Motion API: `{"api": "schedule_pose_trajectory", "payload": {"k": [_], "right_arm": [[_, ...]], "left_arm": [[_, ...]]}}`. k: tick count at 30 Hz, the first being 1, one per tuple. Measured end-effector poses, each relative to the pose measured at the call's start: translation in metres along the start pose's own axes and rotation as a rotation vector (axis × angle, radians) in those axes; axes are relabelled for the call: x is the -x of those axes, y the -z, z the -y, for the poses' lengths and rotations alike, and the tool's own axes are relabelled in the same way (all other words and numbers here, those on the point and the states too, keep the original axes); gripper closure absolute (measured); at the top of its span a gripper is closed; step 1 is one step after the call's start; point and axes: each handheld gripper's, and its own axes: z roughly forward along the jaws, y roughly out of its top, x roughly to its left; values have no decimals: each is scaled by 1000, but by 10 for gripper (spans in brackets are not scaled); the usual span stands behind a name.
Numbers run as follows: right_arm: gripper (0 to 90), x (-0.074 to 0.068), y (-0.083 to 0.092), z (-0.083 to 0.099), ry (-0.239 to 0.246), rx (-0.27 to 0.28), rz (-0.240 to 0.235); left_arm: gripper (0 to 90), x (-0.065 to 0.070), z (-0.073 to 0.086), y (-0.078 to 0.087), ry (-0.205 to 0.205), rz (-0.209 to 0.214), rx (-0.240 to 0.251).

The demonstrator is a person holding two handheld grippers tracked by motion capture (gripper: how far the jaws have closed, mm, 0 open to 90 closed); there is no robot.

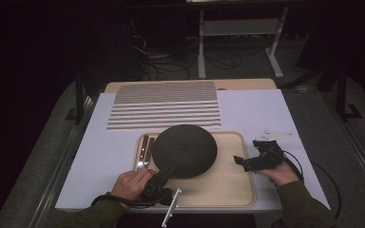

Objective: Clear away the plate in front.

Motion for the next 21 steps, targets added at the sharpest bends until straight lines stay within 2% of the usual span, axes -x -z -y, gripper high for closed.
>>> {"api": "schedule_pose_trajectory", "payload": {"k": [14,21], "right_arm": [[0,0,0,0,0,-2,0],[0,0,0,0,0,-1,-1]], "left_arm": [[860,8,-4,-6,-29,48,-9],[859,9,-5,-7,-32,46,-11]]}}
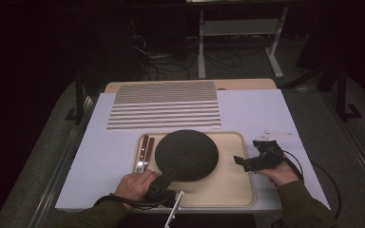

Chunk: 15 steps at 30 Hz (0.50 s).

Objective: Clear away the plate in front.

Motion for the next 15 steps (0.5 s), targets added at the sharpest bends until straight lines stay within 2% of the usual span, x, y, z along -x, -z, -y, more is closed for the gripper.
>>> {"api": "schedule_pose_trajectory", "payload": {"k": [15], "right_arm": [[0,-1,-1,0,2,-3,-1]], "left_arm": [[862,5,-1,-1,-1,-1,5]]}}
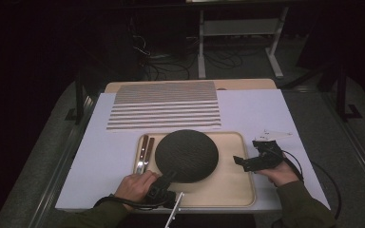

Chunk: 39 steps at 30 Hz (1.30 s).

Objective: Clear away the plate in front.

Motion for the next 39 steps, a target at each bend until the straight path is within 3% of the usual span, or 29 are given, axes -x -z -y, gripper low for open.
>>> {"api": "schedule_pose_trajectory", "payload": {"k": [21,39], "right_arm": [[0,0,0,0,-2,1,-1],[0,0,-1,-1,-2,1,1]], "left_arm": [[795,7,3,-3,-15,34,5],[605,8,34,13,-11,38,-2]]}}
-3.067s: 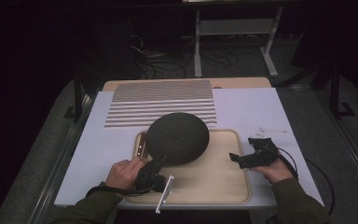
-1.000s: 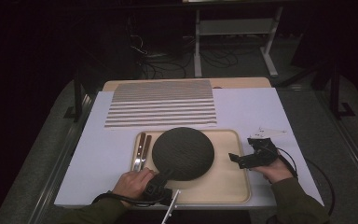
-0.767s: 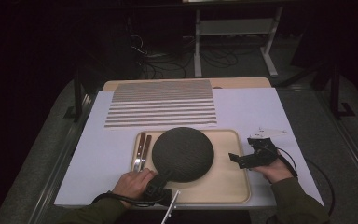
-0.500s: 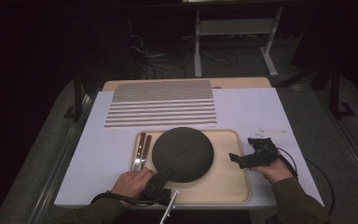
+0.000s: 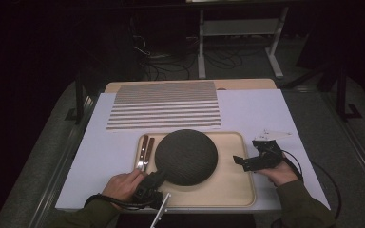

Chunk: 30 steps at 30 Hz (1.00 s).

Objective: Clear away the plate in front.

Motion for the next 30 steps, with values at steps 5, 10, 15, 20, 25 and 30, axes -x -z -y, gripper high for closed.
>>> {"api": "schedule_pose_trajectory", "payload": {"k": [5,10,15,20,25,30], "right_arm": [[0,0,0,0,1,-2,0],[0,0,-1,-1,1,-2,0],[0,0,-2,-1,1,-3,-2],[0,0,-2,-1,2,-3,-3],[0,0,-2,-1,3,-4,-2],[0,0,-2,-1,2,-3,-2]], "left_arm": [[565,-1,9,4,14,-9,1],[538,-2,16,6,30,-20,-7],[521,-5,20,10,56,-33,2],[518,-8,19,14,74,-63,16],[509,-12,19,15,96,-83,20],[500,-19,21,14,120,-100,21]]}}
